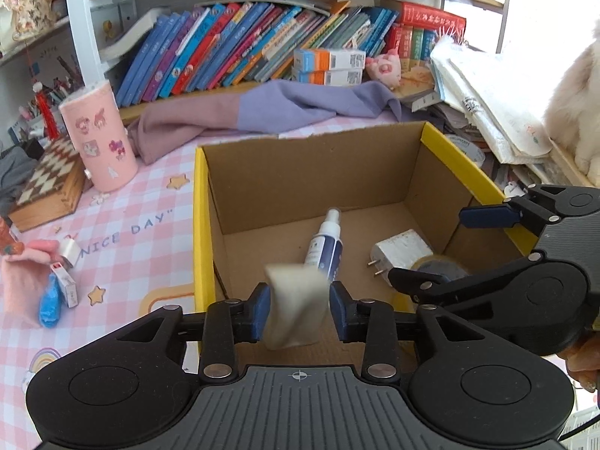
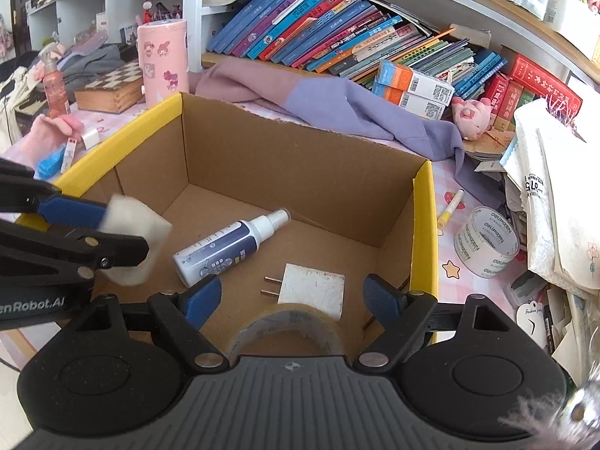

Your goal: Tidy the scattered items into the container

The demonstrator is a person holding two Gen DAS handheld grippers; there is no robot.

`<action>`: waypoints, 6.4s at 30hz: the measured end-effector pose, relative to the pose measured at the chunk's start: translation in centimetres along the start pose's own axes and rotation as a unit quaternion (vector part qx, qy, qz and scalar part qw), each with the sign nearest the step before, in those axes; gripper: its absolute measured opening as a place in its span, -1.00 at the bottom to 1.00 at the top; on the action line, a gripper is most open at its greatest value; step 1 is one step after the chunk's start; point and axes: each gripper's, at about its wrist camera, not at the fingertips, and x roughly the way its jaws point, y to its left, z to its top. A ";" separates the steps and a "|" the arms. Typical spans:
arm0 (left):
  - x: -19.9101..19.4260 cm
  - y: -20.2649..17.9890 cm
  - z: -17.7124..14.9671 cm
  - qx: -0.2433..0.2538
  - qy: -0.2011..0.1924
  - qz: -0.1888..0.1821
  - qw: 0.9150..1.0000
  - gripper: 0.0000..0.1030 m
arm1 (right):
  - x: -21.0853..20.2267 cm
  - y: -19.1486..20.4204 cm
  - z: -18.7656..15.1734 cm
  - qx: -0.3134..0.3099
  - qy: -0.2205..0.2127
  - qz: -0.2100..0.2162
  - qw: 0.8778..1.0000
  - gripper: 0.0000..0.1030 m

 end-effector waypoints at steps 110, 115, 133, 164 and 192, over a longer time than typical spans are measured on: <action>-21.3 17.7 -22.7 -0.119 -0.028 0.085 0.989 0.77 | -15.9 29.1 -9.6 0.105 -0.022 -0.010 0.994 0.65; -21.3 18.6 -22.6 -0.124 -0.024 0.088 0.988 0.77 | -15.5 29.8 -9.0 0.097 -0.019 -0.002 0.995 0.65; -19.6 22.0 -21.2 -0.150 -0.022 0.116 0.982 0.77 | -10.8 31.5 -5.5 0.068 -0.012 0.046 0.997 0.60; -7.5 27.1 -7.3 -0.121 -0.053 0.104 0.986 0.61 | 4.0 25.7 6.9 0.096 -0.004 0.057 0.994 0.09; 2.8 33.8 -3.1 -0.171 -0.010 0.078 0.982 -0.81 | 12.6 27.4 11.5 0.117 0.060 0.150 0.980 -0.25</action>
